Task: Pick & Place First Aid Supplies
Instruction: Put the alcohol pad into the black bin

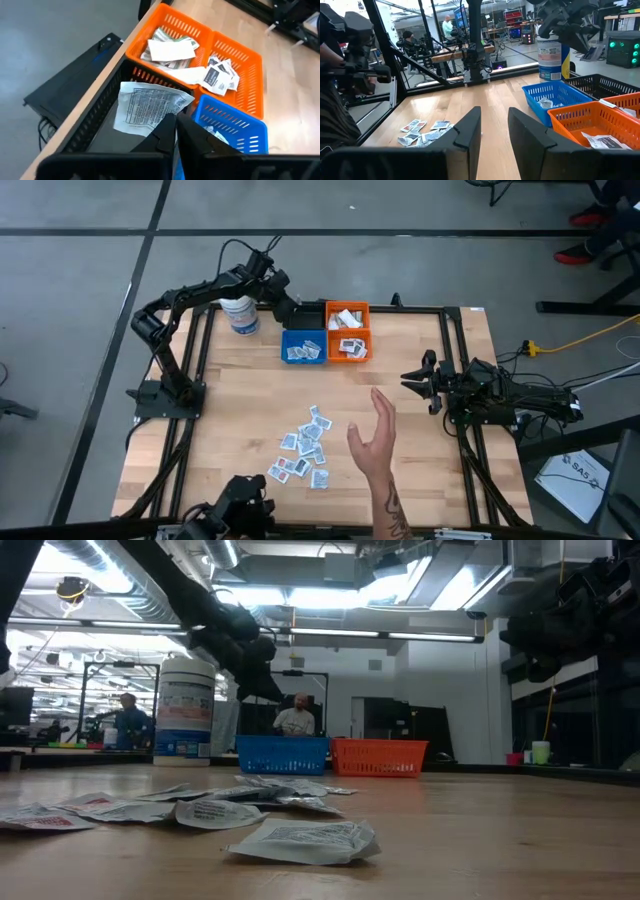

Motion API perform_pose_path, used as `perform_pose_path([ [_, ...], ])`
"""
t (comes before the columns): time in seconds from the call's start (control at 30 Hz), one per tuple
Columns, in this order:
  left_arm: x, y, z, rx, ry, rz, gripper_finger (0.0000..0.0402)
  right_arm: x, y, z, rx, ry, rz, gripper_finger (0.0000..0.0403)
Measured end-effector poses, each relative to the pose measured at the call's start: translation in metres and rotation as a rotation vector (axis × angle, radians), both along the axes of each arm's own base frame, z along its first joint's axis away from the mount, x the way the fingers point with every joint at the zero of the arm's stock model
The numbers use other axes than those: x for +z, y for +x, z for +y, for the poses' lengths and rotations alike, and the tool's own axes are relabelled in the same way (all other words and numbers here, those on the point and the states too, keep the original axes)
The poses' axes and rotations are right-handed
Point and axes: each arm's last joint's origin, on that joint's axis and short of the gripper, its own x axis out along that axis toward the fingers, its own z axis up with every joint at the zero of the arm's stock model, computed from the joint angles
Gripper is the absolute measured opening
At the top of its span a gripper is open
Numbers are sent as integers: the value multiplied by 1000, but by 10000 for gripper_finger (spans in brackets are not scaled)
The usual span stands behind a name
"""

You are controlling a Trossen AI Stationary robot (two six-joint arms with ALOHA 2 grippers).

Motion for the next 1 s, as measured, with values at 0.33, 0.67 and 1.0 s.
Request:
perform_pose_path([
  [0.33, 3, 14, -6, -6, 114, 12, 132, 0, 0, 0, 0, 0, 0, 100],
  [0.67, 20, 40, -18, 26, 264, 56, 174, 0, 0, 0, 0, 0, 0, 100],
  [1.0, 61, 91, -59, -45, 433, 0, 155, 0, 0, 0, 0, 0, 0, 100],
])
